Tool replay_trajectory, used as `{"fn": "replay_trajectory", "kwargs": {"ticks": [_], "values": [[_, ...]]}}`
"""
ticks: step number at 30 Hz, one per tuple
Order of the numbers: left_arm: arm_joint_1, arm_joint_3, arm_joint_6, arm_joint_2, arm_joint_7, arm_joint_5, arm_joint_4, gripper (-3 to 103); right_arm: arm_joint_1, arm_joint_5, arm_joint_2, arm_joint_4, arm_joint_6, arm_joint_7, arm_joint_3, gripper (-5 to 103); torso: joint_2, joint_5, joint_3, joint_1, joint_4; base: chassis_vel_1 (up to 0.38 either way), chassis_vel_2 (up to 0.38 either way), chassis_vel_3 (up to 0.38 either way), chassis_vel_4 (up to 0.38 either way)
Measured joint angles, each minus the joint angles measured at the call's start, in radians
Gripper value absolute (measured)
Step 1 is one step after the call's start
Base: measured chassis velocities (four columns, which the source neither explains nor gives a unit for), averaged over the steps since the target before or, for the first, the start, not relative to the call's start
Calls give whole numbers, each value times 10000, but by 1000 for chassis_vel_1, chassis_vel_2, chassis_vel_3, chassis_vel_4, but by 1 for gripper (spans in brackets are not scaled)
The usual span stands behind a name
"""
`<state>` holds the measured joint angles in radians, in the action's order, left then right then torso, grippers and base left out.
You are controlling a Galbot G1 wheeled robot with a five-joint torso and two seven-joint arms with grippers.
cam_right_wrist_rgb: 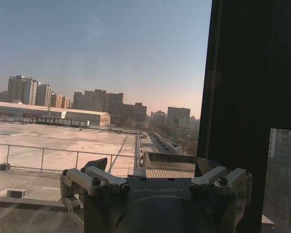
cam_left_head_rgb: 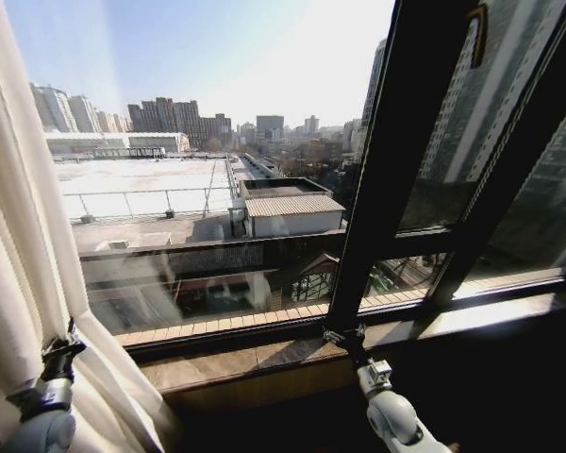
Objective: Open the curtains by pulling them apart, changing their state from closed to fully open.
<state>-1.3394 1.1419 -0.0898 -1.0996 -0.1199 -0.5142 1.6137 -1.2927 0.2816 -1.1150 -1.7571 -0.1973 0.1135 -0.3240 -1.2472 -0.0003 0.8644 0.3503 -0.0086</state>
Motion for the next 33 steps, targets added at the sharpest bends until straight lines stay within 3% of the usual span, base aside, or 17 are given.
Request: {"fn": "replay_trajectory", "kwargs": {"ticks": [1, 4, 6, 9, 13, 28, 30, 33], "values": [[0, 0, 0, 0, 0, 0, 0, 0, 0, 0, 0, 0, 0, 0, 0, 100, 0, 0, 0, 0, 0, 0, 0, 0, 0], [485, 914, -81, 969, -136, -20, -1565, 0, 0, 1, -1, 0, 0, 2, 0, 100, 0, 6, 0, 0, 5, 0, 0, 0, 0], [591, 1069, -103, 1196, -134, -15, -2011, 0, 1, 0, -1, -1, 0, -3, 3, 100, -1, -10, -1, -1, 3, 0, 0, 0, 0], [1126, 1606, -332, 2150, -187, 114, -3986, 0, 0, 0, 0, 1, 0, 1, -1, 100, -2, 8, 0, -1, 6, 0, 0, 0, 0], [1440, 1677, -485, 2439, -207, 308, -4923, 0, 0, 0, 0, 0, 0, 1, -1, 100, -2, -2, 0, -1, 6, 0, 0, 0, 0], [1396, 1232, -428, 1832, -431, 620, -4082, -2, 0, 0, 0, 0, 0, 1, -1, 100, -1, 3, 0, -1, 2, 0, 0, 0, 0], [1169, 1291, -374, 1632, -472, 651, -3683, 8, 0, 0, 0, 0, 0, 1, -1, 100, -1, 3, 0, -1, 3, 0, 0, 0, 0], [821, 1392, -310, 1279, -571, 714, -3022, 14, 0, 0, 0, 0, 0, 1, -1, 100, -1, 6, -1, -1, 3, 0, 0, 0, 0]]}}
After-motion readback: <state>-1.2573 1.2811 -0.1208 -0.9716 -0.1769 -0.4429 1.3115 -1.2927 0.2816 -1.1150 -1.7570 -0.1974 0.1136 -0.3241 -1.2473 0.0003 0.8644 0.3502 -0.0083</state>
